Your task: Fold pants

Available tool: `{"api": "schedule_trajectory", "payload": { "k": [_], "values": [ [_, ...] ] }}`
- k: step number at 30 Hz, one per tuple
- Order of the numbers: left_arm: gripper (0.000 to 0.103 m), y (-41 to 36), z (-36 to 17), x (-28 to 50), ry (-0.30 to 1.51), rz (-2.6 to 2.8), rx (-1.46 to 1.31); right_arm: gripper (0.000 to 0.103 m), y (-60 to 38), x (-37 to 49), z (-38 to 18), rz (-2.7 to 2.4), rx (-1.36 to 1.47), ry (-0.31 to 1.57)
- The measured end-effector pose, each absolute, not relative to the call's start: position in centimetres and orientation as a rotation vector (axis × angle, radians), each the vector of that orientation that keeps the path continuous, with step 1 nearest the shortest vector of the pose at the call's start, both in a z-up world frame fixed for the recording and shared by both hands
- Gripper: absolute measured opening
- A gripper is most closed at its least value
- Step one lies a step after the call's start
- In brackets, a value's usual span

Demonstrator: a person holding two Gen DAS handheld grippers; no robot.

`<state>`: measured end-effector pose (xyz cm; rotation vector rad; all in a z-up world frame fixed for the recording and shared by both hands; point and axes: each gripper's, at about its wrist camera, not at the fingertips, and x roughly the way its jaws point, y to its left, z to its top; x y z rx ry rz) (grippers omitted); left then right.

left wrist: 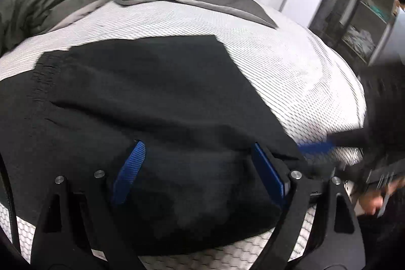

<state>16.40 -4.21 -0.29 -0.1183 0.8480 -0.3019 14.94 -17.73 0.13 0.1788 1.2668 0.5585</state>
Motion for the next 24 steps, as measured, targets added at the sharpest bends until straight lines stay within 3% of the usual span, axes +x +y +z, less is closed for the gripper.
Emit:
{"api": "schedule_trajectory", "payload": {
  "k": [7, 10, 15, 24],
  "values": [
    [0.084, -9.0, -2.3, 15.5, 0.879, -0.288, 0.081, 0.053, -18.9, 19.0, -1.7, 0.403, 0.318, 1.231],
    [0.084, -8.9, -2.4, 15.0, 0.887, -0.298, 0.063, 0.049, -18.5, 20.1, -2.5, 0.394, 0.353, 1.233],
    [0.084, -8.6, -2.7, 14.9, 0.892, -0.310, 0.070, 0.025, -17.3, 23.7, -3.5, 0.318, 0.379, 1.226],
    [0.084, -8.5, -2.8, 14.3, 0.890, -0.306, 0.071, 0.023, -16.0, 30.4, -5.1, 0.275, 0.379, 1.226]
  ]
}}
